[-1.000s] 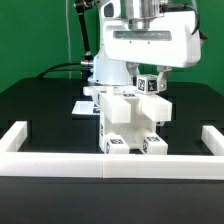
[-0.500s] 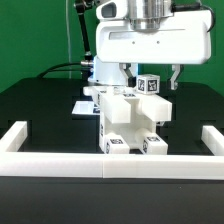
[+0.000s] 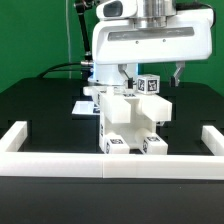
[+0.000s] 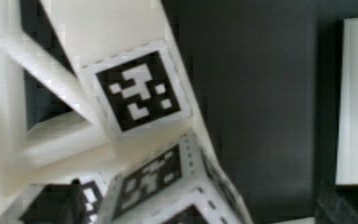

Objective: Assemble chair

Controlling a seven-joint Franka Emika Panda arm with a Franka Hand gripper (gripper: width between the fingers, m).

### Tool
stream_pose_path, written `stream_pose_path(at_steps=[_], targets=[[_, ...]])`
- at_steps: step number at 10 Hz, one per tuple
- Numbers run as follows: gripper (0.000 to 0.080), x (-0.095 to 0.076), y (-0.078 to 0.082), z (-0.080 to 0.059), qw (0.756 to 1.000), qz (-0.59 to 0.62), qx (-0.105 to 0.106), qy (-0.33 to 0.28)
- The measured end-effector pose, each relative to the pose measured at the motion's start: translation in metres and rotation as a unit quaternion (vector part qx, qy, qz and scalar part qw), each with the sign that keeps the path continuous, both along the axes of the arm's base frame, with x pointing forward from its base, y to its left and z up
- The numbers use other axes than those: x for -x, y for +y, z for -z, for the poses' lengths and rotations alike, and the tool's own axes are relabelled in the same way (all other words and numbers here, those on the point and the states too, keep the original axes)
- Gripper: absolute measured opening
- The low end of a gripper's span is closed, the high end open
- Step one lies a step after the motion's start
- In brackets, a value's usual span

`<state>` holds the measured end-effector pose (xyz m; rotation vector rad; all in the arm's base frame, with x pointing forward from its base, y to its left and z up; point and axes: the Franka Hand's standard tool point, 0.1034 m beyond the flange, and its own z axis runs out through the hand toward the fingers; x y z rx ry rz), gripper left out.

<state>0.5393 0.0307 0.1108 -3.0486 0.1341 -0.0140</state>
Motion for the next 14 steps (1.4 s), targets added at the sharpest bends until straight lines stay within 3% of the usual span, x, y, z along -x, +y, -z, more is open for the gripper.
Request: stream_pose_path(at_steps=[5, 7, 8, 9, 11, 14], targets=[[0.0649, 0.0003, -0.0037, 0.0004, 0.99, -0.142, 0.006, -0.013], [0.0374, 0.0006, -0.0037, 0.0011, 0.99, -0.141, 0.006, -0.012], [0.0374, 0.0007, -0.0037, 0.0013, 0.99, -0.139, 0.006, -0.012], [0.0268, 0.0008, -0.0037, 0.0015, 0.991, -0.131, 0.006, -0.011], [0.0269, 0.0009, -0.0035, 0.0017, 0.993, -0.114, 0.005, -0.009], [0.0269, 0.0003, -0.0031, 0.0023, 0.999, 0.043, -0.002, 0.002]])
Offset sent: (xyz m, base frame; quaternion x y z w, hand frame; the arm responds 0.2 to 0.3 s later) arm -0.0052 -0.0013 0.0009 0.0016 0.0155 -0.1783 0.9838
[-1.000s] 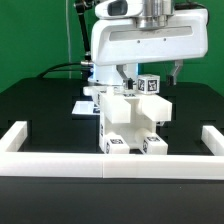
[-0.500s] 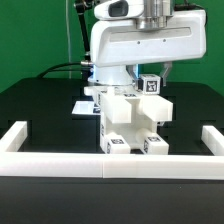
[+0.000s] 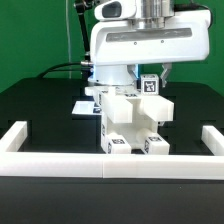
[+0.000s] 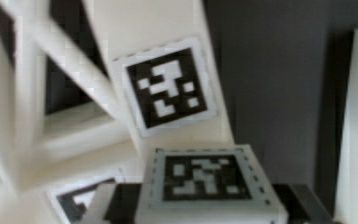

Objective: Assemble chair

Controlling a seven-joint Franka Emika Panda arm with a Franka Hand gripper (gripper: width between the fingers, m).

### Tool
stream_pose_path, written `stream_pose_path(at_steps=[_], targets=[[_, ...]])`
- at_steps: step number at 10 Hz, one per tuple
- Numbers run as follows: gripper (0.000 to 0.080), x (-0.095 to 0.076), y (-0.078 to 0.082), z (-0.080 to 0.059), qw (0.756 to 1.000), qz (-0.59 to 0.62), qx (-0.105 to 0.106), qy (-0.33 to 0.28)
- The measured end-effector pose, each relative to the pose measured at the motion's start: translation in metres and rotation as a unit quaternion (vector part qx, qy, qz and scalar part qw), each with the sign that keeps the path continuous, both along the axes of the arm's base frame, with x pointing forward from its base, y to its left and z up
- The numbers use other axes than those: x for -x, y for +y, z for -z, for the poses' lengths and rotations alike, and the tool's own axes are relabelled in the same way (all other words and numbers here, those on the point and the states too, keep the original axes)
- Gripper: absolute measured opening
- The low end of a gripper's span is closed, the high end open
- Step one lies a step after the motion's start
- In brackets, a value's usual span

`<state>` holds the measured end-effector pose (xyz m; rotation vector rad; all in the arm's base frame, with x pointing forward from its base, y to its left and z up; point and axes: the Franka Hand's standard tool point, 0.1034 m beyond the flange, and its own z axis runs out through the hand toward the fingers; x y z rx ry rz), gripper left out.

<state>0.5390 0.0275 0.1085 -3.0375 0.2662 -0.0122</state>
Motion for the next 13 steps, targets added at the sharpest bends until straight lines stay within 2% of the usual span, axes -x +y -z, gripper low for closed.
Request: stream_pose_path(at_steps=[4, 6, 7, 11, 13], targets=[[0.0271, -0.0019, 0.0017, 0.0004, 0.978, 0.21, -0.006, 0.016], [0.0271, -0.0019, 0.0017, 0.0006, 0.942, 0.334, -0.018, 0.029], [0.0271, -0.0019, 0.0018, 0.0006, 0.934, 0.356, -0.021, 0.032], [0.0271, -0.0021, 0.0067, 0.0005, 0.867, 0.494, -0.031, 0.049], [0.0271, -0.002, 0.0088, 0.0005, 0.848, 0.526, -0.034, 0.054]])
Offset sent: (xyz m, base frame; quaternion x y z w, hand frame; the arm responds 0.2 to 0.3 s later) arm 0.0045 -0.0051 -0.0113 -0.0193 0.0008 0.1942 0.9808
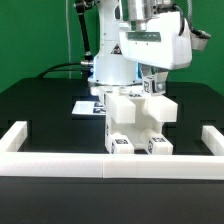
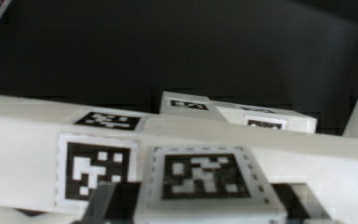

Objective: Assemble chair

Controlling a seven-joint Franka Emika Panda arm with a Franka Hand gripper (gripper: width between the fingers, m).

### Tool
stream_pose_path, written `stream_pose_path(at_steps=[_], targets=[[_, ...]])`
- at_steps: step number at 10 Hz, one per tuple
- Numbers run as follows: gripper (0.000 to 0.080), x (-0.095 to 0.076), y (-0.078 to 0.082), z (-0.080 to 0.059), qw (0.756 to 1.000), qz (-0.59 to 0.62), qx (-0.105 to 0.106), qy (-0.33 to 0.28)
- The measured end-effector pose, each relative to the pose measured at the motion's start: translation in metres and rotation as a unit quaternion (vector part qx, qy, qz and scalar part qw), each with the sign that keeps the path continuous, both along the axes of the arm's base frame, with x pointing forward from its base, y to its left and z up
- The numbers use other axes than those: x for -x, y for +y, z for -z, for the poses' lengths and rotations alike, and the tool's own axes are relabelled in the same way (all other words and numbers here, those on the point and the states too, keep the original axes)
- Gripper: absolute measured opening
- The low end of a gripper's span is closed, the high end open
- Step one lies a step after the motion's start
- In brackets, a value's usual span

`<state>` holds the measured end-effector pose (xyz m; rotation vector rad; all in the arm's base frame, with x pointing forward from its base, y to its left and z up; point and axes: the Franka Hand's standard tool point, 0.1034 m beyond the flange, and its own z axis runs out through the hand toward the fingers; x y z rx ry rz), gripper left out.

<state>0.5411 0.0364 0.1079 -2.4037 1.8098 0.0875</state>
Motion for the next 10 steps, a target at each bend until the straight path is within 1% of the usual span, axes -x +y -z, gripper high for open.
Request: stream_pose_path(at_steps=[2, 4, 5, 6, 7, 8, 9, 10], targets=[[0.0271, 0.0, 0.0031, -0.0001, 0.999, 0.052, -0.006, 0.007], [0.0271, 0.0001, 0.0031, -0.0001, 0.999, 0.048, -0.006, 0.006], [0.0457, 0.0001, 0.0033, -0.0001, 0.999, 0.031, -0.005, 0.004], [0.0578, -0.0002, 0.0064, -0.0012, 1.0, 0.015, -0.005, 0.002], [0.0578, -0.0001, 0.0097, -0.0013, 1.0, -0.03, -0.001, -0.004], [0.0635, -0.0004, 0.0112, -0.0017, 0.995, -0.095, 0.0, -0.015], [0.0645, -0.001, 0.01, -0.0025, 0.991, -0.128, -0.004, -0.023], [0.0645, -0.0008, 0.0095, -0.0021, 0.986, -0.163, -0.002, -0.027]])
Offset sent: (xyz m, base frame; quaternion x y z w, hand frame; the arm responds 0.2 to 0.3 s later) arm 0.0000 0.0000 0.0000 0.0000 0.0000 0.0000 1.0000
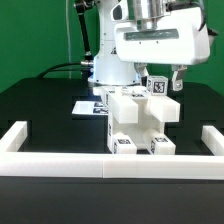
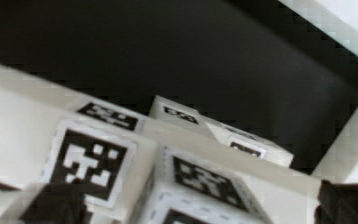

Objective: Assemble chair

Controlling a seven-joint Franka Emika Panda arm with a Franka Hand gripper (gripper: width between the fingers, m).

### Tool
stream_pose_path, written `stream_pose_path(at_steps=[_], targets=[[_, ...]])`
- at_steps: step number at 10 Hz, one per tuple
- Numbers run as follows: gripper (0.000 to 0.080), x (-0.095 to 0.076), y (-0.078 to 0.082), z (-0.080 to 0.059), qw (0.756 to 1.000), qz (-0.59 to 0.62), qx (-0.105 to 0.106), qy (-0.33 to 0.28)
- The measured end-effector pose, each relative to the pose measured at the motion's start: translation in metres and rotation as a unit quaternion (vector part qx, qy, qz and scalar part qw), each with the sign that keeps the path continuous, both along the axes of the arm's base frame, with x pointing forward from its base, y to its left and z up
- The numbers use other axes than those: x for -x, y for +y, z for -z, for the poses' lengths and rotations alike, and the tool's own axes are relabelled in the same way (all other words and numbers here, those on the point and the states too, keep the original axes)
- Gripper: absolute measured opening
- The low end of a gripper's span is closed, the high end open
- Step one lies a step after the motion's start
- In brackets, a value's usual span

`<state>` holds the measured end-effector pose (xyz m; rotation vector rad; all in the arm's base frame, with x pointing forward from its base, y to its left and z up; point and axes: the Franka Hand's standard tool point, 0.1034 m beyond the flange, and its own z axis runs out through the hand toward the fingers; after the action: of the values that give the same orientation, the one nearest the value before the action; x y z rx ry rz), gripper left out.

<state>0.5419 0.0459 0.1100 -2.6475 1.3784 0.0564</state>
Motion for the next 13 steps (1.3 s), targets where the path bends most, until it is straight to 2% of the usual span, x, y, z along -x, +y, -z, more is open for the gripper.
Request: stream_pose_path(at_steps=[3, 5, 7, 8, 9, 10, 11, 12, 13], targets=[[0.0649, 0.0001, -0.0002, 0.0001, 0.993, -0.113, 0.006, -0.017], [0.0649, 0.0008, 0.0015, 0.0004, 0.97, -0.24, 0.026, -0.028], [0.0649, 0.0001, -0.0016, -0.0006, 0.943, -0.328, 0.031, -0.041], [0.0649, 0.0, -0.0008, -0.0012, 0.92, -0.387, 0.038, -0.047], [0.0649, 0.0, 0.0, -0.0011, 0.909, -0.411, 0.041, -0.049], [0.0649, 0.0003, -0.0005, -0.0004, 0.909, -0.412, 0.041, -0.048], [0.0542, 0.0004, -0.0006, -0.0002, 0.909, -0.412, 0.04, -0.048], [0.04, 0.0004, -0.0007, -0.0002, 0.909, -0.412, 0.04, -0.048], [0.04, 0.0004, -0.0008, -0.0001, 0.909, -0.412, 0.04, -0.048]])
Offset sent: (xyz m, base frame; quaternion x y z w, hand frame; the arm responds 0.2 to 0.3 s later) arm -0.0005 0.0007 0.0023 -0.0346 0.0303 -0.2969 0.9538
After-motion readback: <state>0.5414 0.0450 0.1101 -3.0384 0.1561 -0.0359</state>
